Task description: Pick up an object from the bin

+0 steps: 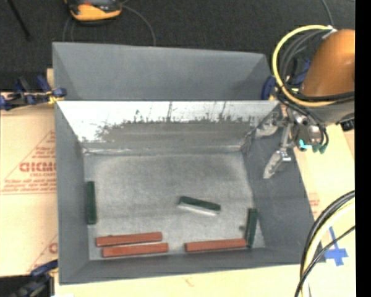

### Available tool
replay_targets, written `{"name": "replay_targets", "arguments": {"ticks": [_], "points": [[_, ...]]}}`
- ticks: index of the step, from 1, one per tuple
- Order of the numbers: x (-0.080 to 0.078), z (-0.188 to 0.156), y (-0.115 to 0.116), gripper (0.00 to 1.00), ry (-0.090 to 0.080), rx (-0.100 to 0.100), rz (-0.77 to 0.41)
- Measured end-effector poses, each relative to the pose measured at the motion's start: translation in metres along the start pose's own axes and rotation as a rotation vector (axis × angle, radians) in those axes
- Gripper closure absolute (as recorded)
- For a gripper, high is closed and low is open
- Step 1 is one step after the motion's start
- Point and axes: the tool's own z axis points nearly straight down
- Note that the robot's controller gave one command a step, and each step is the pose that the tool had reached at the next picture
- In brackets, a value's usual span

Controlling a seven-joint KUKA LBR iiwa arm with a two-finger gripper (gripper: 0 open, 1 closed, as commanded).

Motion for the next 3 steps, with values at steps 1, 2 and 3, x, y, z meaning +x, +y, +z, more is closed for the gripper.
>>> {"name": "replay_targets", "arguments": {"ticks": [1, 2, 3], "points": [[-0.002, -0.005, 0.0, 0.0, -0.008, 0.002, -0.003], [0.045, 0.043, 0.028, 0.0, -0.012, 0.002, -0.068], [0.019, 0.094, 0.044, 0.0, -0.01, 0.0, -0.063]]}}
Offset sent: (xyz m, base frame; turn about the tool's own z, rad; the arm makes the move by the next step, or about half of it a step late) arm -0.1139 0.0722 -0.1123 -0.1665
